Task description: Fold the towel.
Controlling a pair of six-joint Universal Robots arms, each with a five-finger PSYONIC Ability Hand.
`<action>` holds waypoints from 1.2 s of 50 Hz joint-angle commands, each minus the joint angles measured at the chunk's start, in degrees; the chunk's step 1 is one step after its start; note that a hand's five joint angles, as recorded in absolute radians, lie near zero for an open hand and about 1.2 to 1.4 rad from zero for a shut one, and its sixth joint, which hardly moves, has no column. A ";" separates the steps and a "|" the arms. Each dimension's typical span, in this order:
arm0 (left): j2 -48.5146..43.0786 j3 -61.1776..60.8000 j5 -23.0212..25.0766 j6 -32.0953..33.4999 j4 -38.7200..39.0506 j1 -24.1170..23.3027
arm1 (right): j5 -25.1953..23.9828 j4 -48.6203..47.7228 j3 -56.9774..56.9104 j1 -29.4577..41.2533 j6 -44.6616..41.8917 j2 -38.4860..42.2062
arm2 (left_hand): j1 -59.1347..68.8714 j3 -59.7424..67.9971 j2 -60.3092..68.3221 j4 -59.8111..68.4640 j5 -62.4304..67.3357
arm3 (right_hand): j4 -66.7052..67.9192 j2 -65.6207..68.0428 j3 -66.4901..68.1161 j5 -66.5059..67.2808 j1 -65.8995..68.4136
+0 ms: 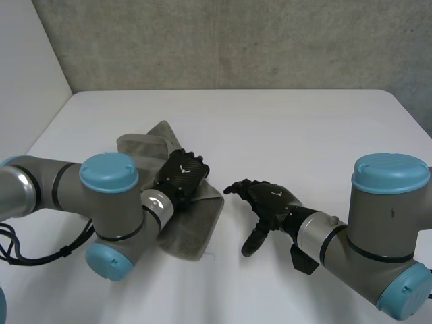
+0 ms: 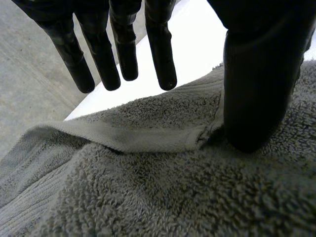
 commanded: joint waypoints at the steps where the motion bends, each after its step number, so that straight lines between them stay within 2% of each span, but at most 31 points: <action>1: -0.77 0.79 0.04 0.48 0.02 0.27 | 0.00 0.00 -0.01 0.00 -0.04 0.00 | 11.39 11.90 12.10 11.91 11.42 | -3.62 -3.71 -3.19 -3.62 -3.10; 15: -1.83 2.20 -0.22 1.36 0.02 0.98 | 0.00 0.00 -0.01 -0.09 -0.04 -0.09 | 10.57 11.07 11.27 11.09 10.59 | -3.62 -3.71 -3.19 -3.62 -3.10; 25: -2.70 2.55 -2.24 2.06 0.20 0.98 | 0.00 0.00 0.08 -0.09 -0.04 -0.09 | -0.02 0.48 0.69 0.50 0.01 | -3.62 -3.71 -3.19 -3.62 -3.10; 32: -2.97 2.64 -2.24 4.08 0.20 0.98 | 0.00 0.00 0.08 0.00 -0.04 -0.09 | 1.48 1.99 2.19 2.00 1.51 | -3.62 -3.71 -3.19 -3.62 -3.10; 34: -2.97 2.73 -2.24 4.17 0.11 0.98 | 0.00 0.00 0.08 0.00 -0.04 -0.09 | 3.17 3.67 3.87 3.68 3.19 | -3.62 -3.71 -3.19 -3.62 -3.10; 36: -3.06 2.73 -2.24 4.17 0.11 0.98 | 0.00 0.00 0.08 0.00 -0.04 -0.09 | 17.71 18.22 18.42 18.23 17.74 | -3.62 -3.71 -3.19 -3.62 -3.10; 37: -3.06 2.73 -2.24 4.17 0.11 0.98 | 0.00 0.00 0.08 0.00 -0.04 -0.09 | 17.80 18.30 18.51 18.32 17.83 | -3.62 -3.71 -3.19 -3.62 -3.10; 39: -2.97 2.64 -2.33 4.26 0.02 0.98 | 0.00 0.00 0.08 0.00 -0.04 -0.09 | 39.72 40.22 40.42 40.24 39.74 | -3.62 -3.71 -3.19 -3.62 -3.10; 40: -2.97 2.64 -2.33 4.26 0.02 0.98 | 0.00 0.00 0.08 0.00 -0.04 -0.09 | 39.84 40.34 40.54 40.35 39.86 | -3.62 -3.71 -3.19 -3.62 -3.10; 41: -2.79 2.64 -2.42 4.26 -0.07 1.06 | 0.00 0.00 0.17 0.00 -0.04 -0.09 | 51.31 51.81 52.01 51.82 51.33 | -3.62 -3.71 -3.19 -3.62 -3.10; 49: 1.24 1.50 -2.59 3.73 -0.07 2.21 | 0.00 0.00 0.26 0.00 -0.04 -0.18 | 51.42 51.92 52.13 51.94 51.45 | -3.62 -3.71 -3.19 -3.62 -3.10; 60: 9.05 -2.71 -2.59 3.20 -0.15 1.25 | 0.00 0.00 0.26 0.08 0.05 -0.18 | 51.42 51.92 52.13 51.94 51.45 | -3.62 -3.71 -3.19 -3.62 -3.10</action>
